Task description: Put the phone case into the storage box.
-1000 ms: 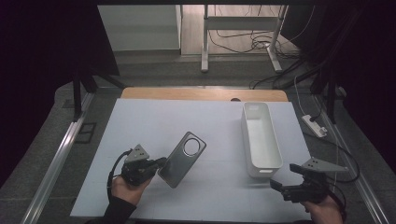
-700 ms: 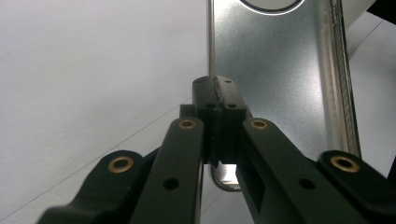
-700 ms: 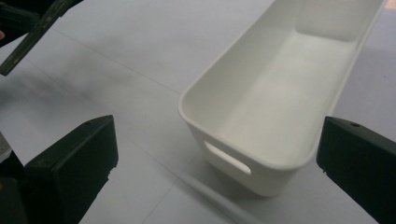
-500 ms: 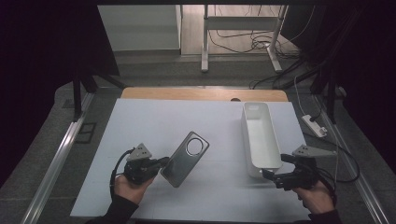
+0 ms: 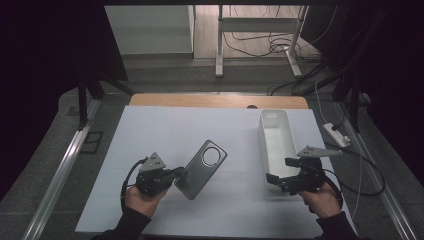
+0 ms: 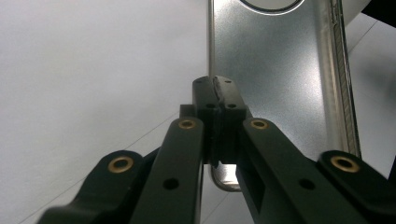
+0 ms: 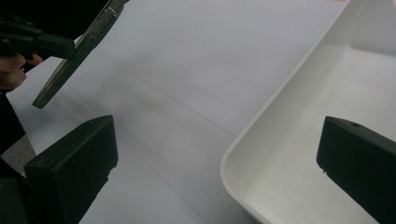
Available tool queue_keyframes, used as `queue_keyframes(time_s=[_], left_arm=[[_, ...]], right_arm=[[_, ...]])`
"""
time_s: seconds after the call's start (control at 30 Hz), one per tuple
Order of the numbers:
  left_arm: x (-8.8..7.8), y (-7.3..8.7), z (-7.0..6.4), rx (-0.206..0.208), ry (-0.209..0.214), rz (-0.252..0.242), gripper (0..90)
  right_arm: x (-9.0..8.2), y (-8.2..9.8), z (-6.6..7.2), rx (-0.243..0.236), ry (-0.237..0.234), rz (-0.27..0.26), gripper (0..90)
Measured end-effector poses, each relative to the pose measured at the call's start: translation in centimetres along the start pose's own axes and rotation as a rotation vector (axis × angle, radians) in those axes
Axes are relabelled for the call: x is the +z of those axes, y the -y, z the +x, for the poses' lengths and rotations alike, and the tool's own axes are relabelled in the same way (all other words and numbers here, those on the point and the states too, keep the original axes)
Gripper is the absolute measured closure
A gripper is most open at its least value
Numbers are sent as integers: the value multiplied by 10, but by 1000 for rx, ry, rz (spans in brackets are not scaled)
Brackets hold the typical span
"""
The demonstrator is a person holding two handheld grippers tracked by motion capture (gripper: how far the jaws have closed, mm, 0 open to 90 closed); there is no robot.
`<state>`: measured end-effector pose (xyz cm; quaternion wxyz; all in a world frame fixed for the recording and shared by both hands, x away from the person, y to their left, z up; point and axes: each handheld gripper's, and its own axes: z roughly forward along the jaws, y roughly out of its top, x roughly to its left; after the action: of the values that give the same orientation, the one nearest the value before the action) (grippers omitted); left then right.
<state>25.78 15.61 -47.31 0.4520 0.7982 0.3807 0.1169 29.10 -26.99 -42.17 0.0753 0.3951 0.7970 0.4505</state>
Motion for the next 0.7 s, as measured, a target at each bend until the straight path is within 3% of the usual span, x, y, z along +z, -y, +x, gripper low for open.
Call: queue_keyframes(time_s=[0.7], left_arm=[[13, -7, -13, 41, -18, -12, 895]], right_arm=[[42, -14, 23, 24, -91, 35, 0]])
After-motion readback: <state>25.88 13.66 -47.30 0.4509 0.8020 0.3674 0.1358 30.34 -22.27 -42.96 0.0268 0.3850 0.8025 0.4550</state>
